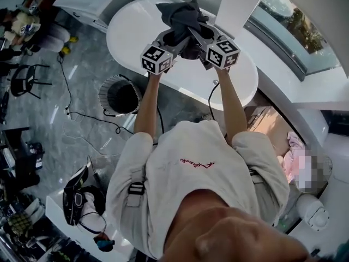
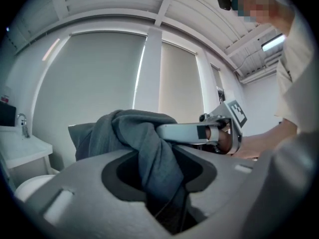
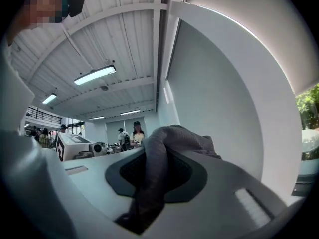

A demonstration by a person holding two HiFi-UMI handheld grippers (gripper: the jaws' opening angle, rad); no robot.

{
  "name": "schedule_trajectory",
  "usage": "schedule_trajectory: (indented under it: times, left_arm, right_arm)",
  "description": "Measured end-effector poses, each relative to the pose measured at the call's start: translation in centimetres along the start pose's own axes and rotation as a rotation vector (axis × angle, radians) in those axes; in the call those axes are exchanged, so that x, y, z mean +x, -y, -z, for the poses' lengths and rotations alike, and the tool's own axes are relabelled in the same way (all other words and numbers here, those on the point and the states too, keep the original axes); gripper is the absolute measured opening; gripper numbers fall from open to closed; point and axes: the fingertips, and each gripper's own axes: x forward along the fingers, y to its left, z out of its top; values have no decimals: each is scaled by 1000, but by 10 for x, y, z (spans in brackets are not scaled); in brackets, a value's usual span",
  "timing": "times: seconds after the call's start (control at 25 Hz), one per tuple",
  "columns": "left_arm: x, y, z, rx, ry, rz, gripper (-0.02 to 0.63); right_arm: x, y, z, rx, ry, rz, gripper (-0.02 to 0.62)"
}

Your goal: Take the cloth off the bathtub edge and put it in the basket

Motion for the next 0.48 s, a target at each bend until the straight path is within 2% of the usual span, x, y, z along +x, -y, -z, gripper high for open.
schedule_trajectory:
  times: [0.48]
  left_arm:
    - [-185, -78, 7, -27, 18, -249, 163]
  right_arm:
    - [122, -162, 35, -1, -61, -245, 78]
